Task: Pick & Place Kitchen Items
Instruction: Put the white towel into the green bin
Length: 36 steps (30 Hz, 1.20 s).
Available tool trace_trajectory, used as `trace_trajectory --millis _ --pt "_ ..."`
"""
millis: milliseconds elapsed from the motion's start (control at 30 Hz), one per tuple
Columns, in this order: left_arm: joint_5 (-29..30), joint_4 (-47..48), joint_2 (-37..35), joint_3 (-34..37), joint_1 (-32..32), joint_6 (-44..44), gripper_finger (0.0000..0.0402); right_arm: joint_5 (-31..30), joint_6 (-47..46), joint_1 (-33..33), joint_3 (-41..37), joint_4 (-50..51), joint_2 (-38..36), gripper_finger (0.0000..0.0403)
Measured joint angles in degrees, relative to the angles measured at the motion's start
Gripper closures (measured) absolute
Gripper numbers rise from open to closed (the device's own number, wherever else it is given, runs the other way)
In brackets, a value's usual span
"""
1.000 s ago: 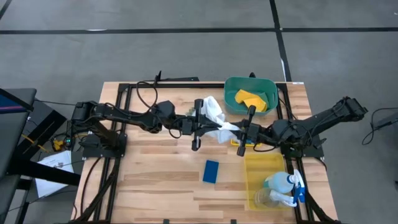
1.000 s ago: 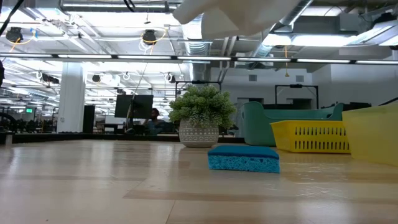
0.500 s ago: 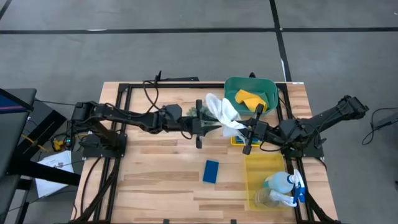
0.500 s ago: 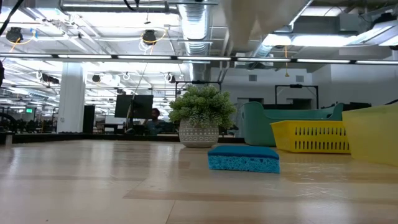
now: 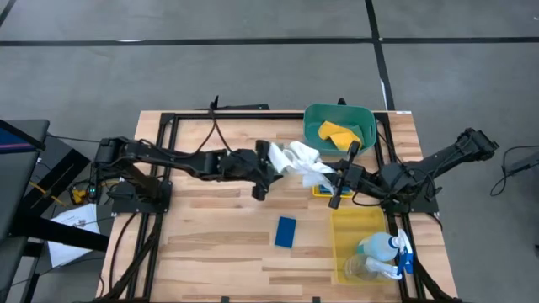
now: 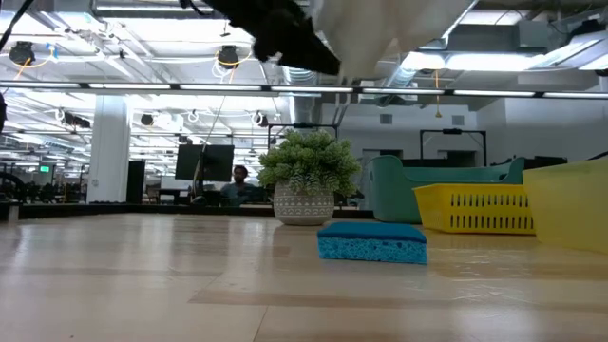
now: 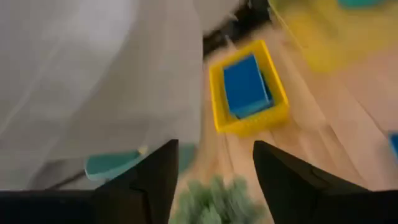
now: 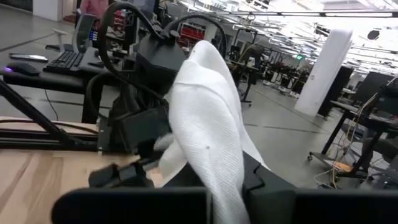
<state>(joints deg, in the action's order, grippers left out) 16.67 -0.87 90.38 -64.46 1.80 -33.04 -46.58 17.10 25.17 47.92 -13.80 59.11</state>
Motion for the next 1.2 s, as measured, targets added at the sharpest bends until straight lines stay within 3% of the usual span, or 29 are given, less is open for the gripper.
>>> trace_trajectory --millis 133,300,433,667,867,1033,1200 --pt "-0.51 7.99 -4.31 0.4 0.38 4.68 0.0184 -0.31 0.0 0.0 0.0 0.31 0.0 0.0401" --pt "-6.81 9.16 -16.91 7.27 0.4 10.76 0.0183 -2.0 -0.48 -0.07 0.0 1.54 -0.67 0.0401" --pt "-10.63 4.59 -29.58 16.34 0.29 14.27 0.0194 -2.06 -1.6 -0.07 0.03 2.07 -1.37 0.0401" --pt "-10.82 -10.22 -51.15 33.95 0.34 18.96 0.0223 -2.0 -3.04 -0.29 0.02 4.08 -2.12 0.04" --pt "-10.82 -10.48 -65.23 45.14 -0.1 22.79 0.0257 -2.06 -4.1 -1.9 0.02 6.02 -2.16 0.04" --pt "-10.8 -10.84 -72.04 49.67 -0.1 24.94 0.0285 -1.48 -6.95 -5.2 0.02 8.05 -2.16 0.04" --pt "-10.82 -11.11 -73.48 51.41 -0.06 25.01 0.0303 -1.37 -8.6 -8.39 0.02 10.57 -2.16 0.04"
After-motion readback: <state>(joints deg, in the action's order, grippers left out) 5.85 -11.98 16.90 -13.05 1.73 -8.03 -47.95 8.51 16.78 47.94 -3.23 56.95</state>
